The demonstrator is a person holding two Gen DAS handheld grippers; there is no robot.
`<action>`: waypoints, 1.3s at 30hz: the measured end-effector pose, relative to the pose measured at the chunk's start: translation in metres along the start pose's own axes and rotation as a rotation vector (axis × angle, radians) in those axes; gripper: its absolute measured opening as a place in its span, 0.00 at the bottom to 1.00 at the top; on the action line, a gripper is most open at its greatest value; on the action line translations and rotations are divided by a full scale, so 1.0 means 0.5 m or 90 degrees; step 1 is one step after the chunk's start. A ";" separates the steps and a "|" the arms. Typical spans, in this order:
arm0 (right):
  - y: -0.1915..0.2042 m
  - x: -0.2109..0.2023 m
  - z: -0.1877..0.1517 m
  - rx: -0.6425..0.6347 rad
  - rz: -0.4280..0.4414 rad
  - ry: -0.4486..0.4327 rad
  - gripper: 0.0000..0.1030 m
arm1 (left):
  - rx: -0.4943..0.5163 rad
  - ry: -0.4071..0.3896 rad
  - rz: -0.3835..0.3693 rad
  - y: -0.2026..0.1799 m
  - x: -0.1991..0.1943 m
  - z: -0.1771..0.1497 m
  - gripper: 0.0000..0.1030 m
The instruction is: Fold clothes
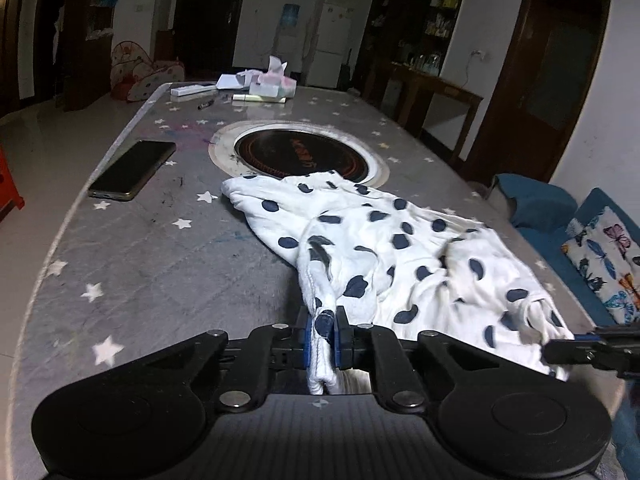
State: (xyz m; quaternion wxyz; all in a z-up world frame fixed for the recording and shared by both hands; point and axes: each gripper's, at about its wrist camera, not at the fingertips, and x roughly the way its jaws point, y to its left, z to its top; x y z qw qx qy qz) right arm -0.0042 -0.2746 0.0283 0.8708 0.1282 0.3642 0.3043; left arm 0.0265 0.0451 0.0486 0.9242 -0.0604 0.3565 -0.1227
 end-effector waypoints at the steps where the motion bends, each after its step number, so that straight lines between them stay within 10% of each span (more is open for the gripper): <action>1: 0.004 -0.008 -0.002 -0.005 0.010 0.005 0.08 | 0.001 0.001 -0.002 0.000 -0.018 -0.005 0.10; 10: 0.042 -0.054 -0.040 -0.052 0.082 0.084 0.09 | 0.019 0.063 -0.026 0.006 -0.131 -0.085 0.11; 16: 0.055 -0.053 -0.043 -0.092 0.078 0.127 0.27 | 0.035 0.114 -0.021 0.025 -0.128 -0.116 0.19; 20: 0.048 -0.062 -0.006 -0.111 0.047 0.108 0.34 | 0.046 0.087 -0.010 0.031 -0.134 -0.088 0.44; 39: -0.092 0.221 0.236 -0.115 -0.108 0.077 0.34 | 0.017 0.032 0.064 0.048 0.081 0.093 0.58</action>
